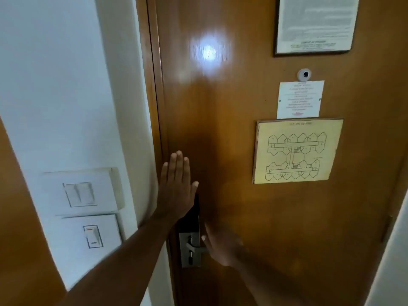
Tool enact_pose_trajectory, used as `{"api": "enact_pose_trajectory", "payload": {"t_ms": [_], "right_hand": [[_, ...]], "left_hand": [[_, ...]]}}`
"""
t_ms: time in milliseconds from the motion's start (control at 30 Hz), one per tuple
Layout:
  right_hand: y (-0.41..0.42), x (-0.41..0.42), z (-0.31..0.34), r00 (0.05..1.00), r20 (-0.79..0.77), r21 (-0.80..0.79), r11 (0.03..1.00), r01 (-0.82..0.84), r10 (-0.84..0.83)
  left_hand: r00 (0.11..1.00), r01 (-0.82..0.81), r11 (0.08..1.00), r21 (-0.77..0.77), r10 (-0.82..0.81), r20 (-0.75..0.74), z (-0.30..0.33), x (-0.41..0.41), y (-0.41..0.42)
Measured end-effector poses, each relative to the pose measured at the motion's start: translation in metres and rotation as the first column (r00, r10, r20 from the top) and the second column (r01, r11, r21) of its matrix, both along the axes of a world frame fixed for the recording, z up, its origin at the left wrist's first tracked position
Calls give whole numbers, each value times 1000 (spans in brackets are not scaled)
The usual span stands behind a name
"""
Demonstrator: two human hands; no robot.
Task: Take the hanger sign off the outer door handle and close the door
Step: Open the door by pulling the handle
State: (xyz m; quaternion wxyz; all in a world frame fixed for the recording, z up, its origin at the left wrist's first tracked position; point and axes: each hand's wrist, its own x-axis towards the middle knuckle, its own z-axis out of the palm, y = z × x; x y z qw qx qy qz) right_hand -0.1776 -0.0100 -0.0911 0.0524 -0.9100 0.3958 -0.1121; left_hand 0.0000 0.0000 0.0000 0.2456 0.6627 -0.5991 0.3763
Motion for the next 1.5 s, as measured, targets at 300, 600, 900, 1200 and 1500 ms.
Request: {"api": "enact_pose_trajectory", "payload": {"t_ms": [300, 600, 900, 1200, 1500], "right_hand": [[-35, 48, -58, 993, -58, 112, 989, -93, 100], [-33, 69, -99, 997, 31, -68, 995, 78, -76], [-33, 72, -127, 973, 184, 63, 990, 129, -139], [-1, 52, -127, 952, 289, 25, 995, 98, -101], [81, 1, -124, 938, 316, 13, 990, 141, -138]], "left_hand": [[997, -56, 995, 76, 52, 55, -28, 20, -47], [1000, -6, 1000, 14, 6, 30, -38, 25, -55], [999, 31, 999, -35, -30, 41, -42, 27, -48], [999, 9, 998, -59, -7, 44, -44, 10, -14], [998, 66, 983, -170, -66, 3, -58, -37, 65]]}}
